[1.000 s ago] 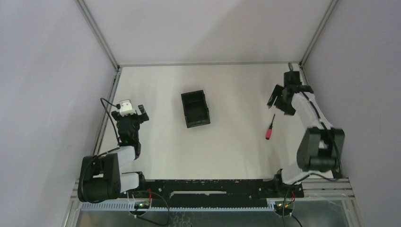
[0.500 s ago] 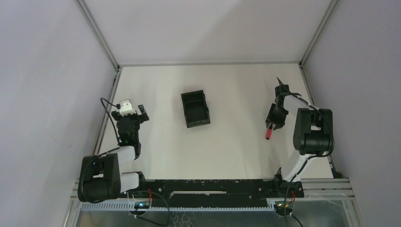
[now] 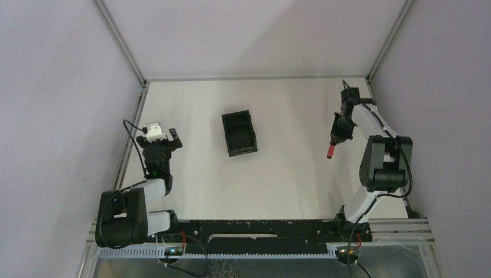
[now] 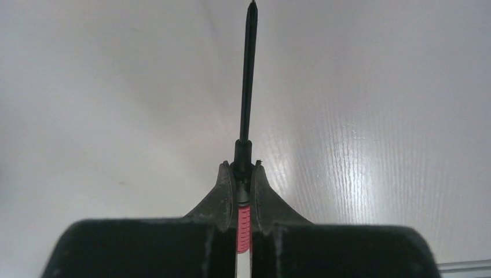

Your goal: Put the screwdriver in the bin

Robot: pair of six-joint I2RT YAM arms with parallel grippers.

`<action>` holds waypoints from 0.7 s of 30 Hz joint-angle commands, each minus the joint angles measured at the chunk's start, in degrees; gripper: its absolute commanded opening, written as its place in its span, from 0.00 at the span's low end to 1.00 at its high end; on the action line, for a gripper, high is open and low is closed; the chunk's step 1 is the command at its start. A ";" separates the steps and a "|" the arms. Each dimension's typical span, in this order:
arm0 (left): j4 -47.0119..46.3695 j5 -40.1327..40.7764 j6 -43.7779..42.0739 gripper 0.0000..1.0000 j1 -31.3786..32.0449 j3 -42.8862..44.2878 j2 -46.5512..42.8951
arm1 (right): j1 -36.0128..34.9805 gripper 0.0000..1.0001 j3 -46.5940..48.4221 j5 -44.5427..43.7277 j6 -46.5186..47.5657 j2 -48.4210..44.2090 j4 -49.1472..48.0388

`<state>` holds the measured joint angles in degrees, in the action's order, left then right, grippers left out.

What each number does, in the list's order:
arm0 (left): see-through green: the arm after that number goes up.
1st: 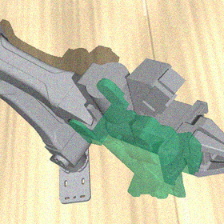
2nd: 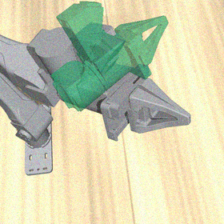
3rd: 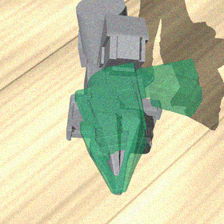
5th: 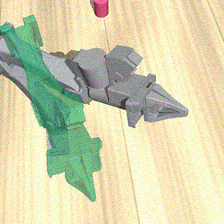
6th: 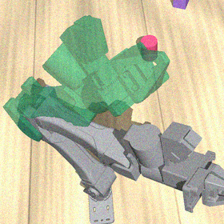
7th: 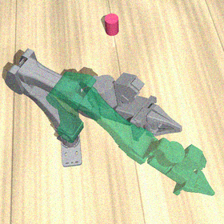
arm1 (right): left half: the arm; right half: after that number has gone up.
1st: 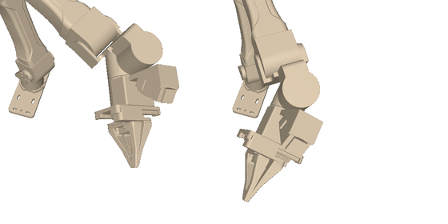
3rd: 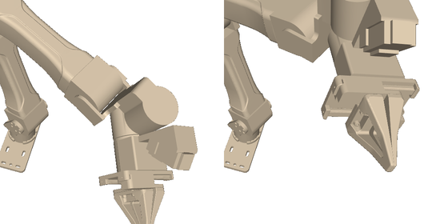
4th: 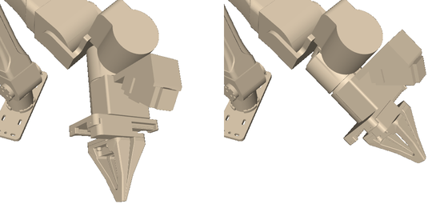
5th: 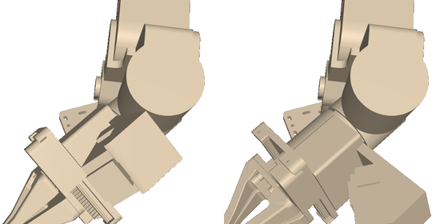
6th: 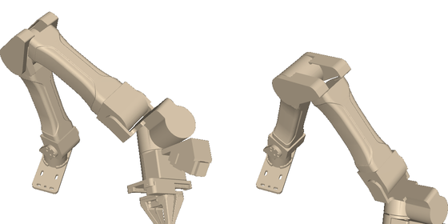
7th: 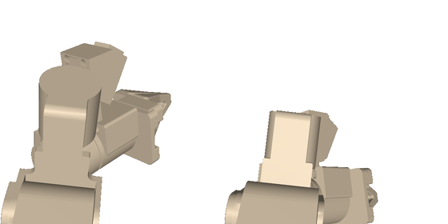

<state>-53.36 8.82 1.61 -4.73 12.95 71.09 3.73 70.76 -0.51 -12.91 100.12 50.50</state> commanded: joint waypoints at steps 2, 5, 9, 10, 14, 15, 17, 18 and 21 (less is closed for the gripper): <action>-1.30 0.22 0.39 1.00 0.29 0.67 -0.72 | -0.12 0.00 13.22 2.21 0.92 -4.26 13.16; -1.30 0.16 0.41 1.00 0.32 0.64 -0.69 | -0.97 0.00 19.11 2.66 0.80 -3.79 17.50; -1.24 0.19 0.34 1.00 0.34 0.62 -0.71 | -5.11 0.00 26.55 3.23 -1.44 -2.13 18.98; -1.25 0.18 0.37 1.00 0.34 0.60 -0.74 | -7.24 0.00 28.38 3.34 -2.50 -1.14 19.11; -1.24 0.23 0.35 1.00 0.34 0.61 -0.69 | -16.99 0.00 38.78 3.31 -5.34 5.08 18.97; -1.30 0.23 0.35 1.00 0.34 0.65 -0.69 | -20.90 0.00 41.97 3.18 -5.82 7.47 19.01; -1.29 0.23 0.37 1.00 0.33 0.60 -0.70 | -26.43 0.00 50.25 3.06 -6.27 12.73 19.19; -1.30 0.20 0.38 1.00 0.38 0.64 -0.71 | -29.12 0.00 54.50 3.41 -5.98 15.77 19.20; -1.30 0.19 0.34 1.00 0.34 0.63 -0.72 | -35.97 0.00 68.00 3.30 -3.31 24.57 19.02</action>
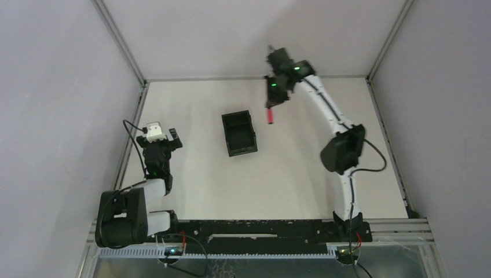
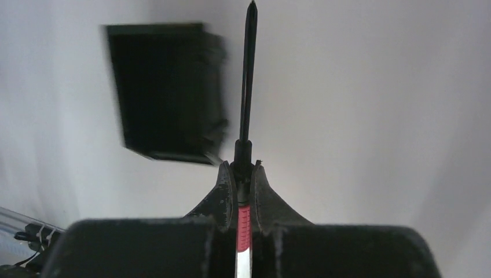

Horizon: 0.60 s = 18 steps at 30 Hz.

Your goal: Put the screwdriver in the bin

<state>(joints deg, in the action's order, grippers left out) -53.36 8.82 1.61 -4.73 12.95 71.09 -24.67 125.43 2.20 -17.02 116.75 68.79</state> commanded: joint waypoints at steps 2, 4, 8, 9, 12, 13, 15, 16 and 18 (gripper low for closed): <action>-1.24 0.23 0.34 1.00 0.33 0.59 -0.74 | -11.14 0.00 17.90 -1.56 3.72 11.79 -1.47; -1.29 0.24 0.41 1.00 0.34 0.69 -0.70 | -13.51 0.00 15.99 -3.75 6.46 12.58 -6.89; -1.30 0.20 0.39 1.00 0.34 0.63 -0.70 | -16.24 0.00 6.98 -7.20 11.29 11.98 -17.64; -1.27 0.21 0.36 1.00 0.34 0.67 -0.69 | -16.75 0.00 6.00 -8.19 12.55 12.50 -18.68; -1.29 0.21 0.35 1.00 0.29 0.64 -0.71 | -17.77 0.00 4.96 -10.18 15.24 15.05 -19.36; -1.26 0.23 0.33 1.00 0.31 0.60 -0.69 | -18.26 0.00 4.85 -11.38 15.95 16.04 -19.01; -1.24 0.23 0.33 1.00 0.26 0.61 -0.72 | -18.60 0.00 4.26 -12.22 16.53 17.59 -18.71; -1.30 0.23 0.35 1.00 0.32 0.61 -0.78 | -18.70 0.00 3.63 -12.51 16.64 18.17 -18.95; -1.30 0.23 0.41 1.00 0.34 0.65 -0.75 | -18.80 0.00 2.51 -12.14 16.67 19.07 -19.57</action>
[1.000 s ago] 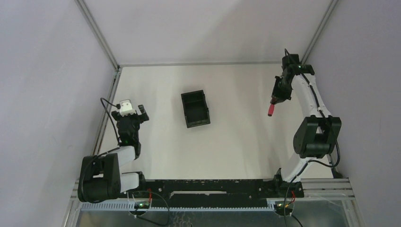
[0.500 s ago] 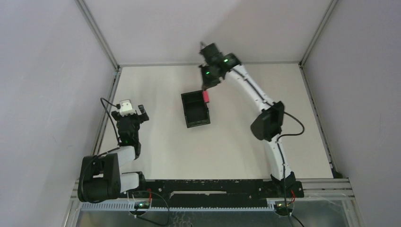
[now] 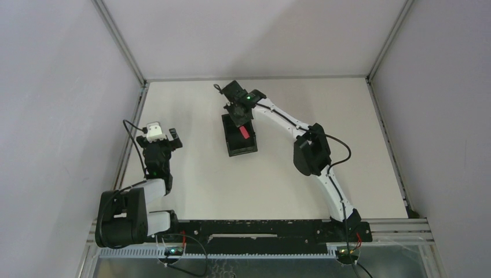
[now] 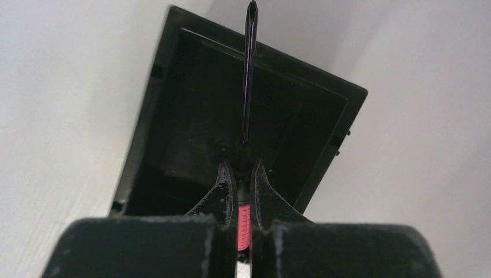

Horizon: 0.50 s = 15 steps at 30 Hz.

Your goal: Put the screwdriver in the bin

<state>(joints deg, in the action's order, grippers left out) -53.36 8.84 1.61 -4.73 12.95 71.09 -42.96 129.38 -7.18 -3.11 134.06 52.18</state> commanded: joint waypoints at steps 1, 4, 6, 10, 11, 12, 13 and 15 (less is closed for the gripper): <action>-1.26 0.17 0.37 1.00 0.33 0.67 -0.70 | -0.58 0.00 -1.76 -2.70 2.68 2.08 -3.11; -1.30 0.16 0.38 1.00 0.29 0.62 -0.76 | -1.12 0.14 -2.40 -3.02 2.05 2.33 -3.14; -1.29 0.21 0.34 1.00 0.33 0.62 -0.69 | -1.52 0.24 -2.90 -2.95 1.75 1.91 -3.42; -1.27 0.18 0.35 1.00 0.32 0.65 -0.72 | -2.11 0.46 -3.61 -3.94 0.72 0.64 -3.92; -1.30 0.21 0.39 1.00 0.33 0.64 -0.69 | -2.13 0.47 -3.52 -4.19 0.03 0.21 -3.79; -1.29 0.21 0.36 1.00 0.34 0.64 -0.72 | -2.19 0.47 -3.40 -4.39 -0.40 -0.51 -3.69; -1.29 0.20 0.36 1.00 0.33 0.59 -0.69 | -2.33 0.47 -3.36 -5.66 -1.55 -1.46 -3.64; -1.30 0.20 0.36 1.00 0.33 0.60 -0.70 | -2.60 0.45 -3.67 -6.99 -3.29 -4.31 -4.31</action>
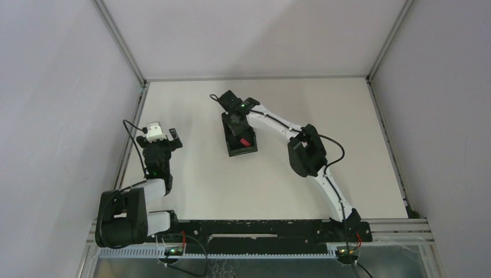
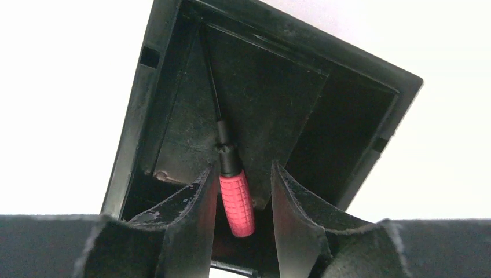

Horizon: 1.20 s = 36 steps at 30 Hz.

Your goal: Put the screwdriver in the bin

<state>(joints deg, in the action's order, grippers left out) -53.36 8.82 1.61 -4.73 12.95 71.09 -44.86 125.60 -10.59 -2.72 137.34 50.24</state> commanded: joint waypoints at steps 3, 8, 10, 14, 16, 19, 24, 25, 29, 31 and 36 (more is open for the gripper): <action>-1.30 0.22 0.41 1.00 0.34 0.60 -0.70 | -1.21 0.45 -1.32 -3.78 -4.71 -13.01 -4.80; -1.30 0.23 0.40 1.00 0.29 0.60 -0.69 | -1.55 0.62 -4.68 -6.22 -4.99 -23.34 -6.90; -1.30 0.23 0.34 1.00 0.33 0.63 -0.74 | -1.59 0.98 -9.57 -7.42 -4.44 -28.76 -10.03; -1.24 0.18 0.40 1.00 0.34 0.64 -0.70 | -1.56 1.00 -24.76 -8.22 -1.78 -40.44 -18.70; -1.23 0.22 0.40 1.00 0.33 0.66 -0.73 | -1.44 1.00 -30.49 -9.97 -2.82 -45.55 -20.37; -1.30 0.21 0.38 1.00 0.27 0.61 -0.71 | -1.01 1.00 -40.13 -10.22 -4.57 -52.68 -22.80; -1.28 0.18 0.38 1.00 0.34 0.60 -0.72 | 0.64 1.00 -55.95 -11.62 -8.69 -63.73 -25.06; -1.28 0.15 0.38 1.00 0.34 0.65 -0.76 | 1.06 1.00 -58.73 -12.99 -10.08 -65.36 -25.24; -1.26 0.20 0.33 1.00 0.34 0.62 -0.69 | 4.89 1.00 -72.06 -12.42 -14.67 -72.40 -27.85; -1.28 0.21 0.38 1.00 0.32 0.64 -0.73 | 7.56 1.00 -78.50 -10.64 -16.89 -76.28 -30.17; -1.29 0.23 0.33 1.00 0.34 0.62 -0.69 | 12.48 1.00 -92.75 -9.68 -21.07 -86.09 -35.17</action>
<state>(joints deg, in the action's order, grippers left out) -53.36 8.84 1.61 -4.73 12.95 71.09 -34.57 39.42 -20.88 -18.22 57.84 22.24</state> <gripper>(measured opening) 0.996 0.993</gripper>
